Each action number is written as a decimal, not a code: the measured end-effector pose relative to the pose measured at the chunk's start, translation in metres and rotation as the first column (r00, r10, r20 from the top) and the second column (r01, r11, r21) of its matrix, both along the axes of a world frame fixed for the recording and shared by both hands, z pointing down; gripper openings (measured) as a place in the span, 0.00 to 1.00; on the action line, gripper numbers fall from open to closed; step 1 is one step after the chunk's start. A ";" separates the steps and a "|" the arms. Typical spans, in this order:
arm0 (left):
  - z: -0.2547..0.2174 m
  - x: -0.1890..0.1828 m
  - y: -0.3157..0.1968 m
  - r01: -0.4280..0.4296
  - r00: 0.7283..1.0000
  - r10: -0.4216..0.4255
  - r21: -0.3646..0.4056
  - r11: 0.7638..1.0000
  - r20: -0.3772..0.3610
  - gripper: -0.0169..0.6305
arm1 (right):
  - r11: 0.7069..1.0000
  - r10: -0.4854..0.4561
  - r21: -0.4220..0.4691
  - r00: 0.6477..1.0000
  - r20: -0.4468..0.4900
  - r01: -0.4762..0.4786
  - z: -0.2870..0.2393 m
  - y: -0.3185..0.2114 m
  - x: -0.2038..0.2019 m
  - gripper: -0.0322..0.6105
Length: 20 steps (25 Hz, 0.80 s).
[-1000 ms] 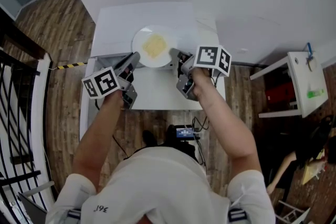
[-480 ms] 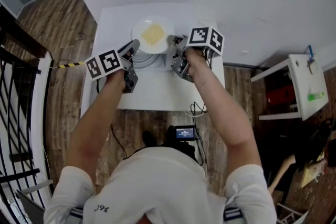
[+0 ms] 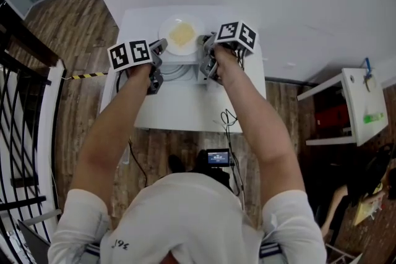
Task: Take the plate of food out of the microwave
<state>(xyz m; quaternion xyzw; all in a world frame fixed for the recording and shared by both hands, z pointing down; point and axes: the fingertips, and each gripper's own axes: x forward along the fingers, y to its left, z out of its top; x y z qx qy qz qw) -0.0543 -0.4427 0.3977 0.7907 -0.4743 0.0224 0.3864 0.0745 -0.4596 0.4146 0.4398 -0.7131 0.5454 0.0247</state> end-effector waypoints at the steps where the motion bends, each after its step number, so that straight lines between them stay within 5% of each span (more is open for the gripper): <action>1: 0.001 0.000 -0.002 -0.001 1.000 0.002 -0.014 1.000 0.022 0.13 | 1.000 0.003 -0.005 1.000 -0.007 -0.004 0.001 -0.002 0.000 0.11; 6: 0.010 0.001 -0.011 0.017 0.988 -0.005 -0.077 0.997 0.153 0.13 | 0.999 0.021 -0.024 0.999 -0.048 -0.022 0.006 -0.008 0.001 0.11; 20: 0.016 0.002 -0.016 0.010 0.944 0.016 -0.077 0.997 0.331 0.14 | 1.000 0.000 -0.015 0.970 -0.243 -0.004 0.011 -0.013 0.002 0.12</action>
